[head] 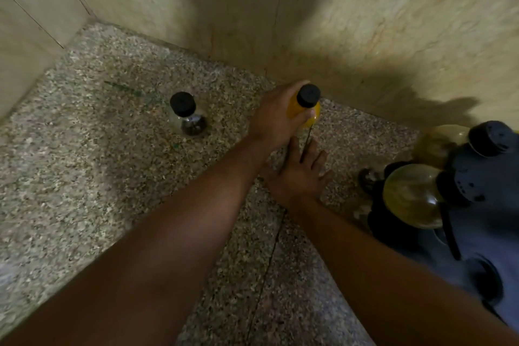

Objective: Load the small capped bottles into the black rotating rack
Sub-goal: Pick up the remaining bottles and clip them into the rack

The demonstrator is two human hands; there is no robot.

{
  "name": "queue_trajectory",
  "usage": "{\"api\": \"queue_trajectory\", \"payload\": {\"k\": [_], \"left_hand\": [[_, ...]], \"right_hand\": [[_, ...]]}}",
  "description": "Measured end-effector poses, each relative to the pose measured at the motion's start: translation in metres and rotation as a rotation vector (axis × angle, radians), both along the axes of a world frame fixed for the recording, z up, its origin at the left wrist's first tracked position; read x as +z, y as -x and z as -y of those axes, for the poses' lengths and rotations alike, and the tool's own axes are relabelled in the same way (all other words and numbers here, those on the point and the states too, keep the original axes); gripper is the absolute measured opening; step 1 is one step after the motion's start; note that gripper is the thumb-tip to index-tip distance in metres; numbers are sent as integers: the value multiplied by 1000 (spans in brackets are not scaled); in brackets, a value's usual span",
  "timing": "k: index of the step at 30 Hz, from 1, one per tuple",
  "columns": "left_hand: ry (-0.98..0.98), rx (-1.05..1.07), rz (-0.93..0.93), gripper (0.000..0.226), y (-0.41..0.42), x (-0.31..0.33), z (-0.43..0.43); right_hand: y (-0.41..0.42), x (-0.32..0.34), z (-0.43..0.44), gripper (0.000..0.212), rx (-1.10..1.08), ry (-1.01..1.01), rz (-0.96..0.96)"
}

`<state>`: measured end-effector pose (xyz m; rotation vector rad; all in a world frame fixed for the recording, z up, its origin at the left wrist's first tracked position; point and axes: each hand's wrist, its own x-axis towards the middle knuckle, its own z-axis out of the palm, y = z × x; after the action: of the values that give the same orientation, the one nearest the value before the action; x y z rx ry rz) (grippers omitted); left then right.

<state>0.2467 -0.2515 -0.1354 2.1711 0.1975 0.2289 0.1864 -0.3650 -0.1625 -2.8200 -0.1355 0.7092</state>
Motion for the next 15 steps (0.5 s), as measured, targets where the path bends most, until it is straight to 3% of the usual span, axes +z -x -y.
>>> {"api": "queue_trajectory", "payload": {"k": [15], "left_hand": [[-2, 197, 76, 54, 66, 51, 17]], "right_hand": [[31, 50, 24, 84, 56, -80, 6]]}}
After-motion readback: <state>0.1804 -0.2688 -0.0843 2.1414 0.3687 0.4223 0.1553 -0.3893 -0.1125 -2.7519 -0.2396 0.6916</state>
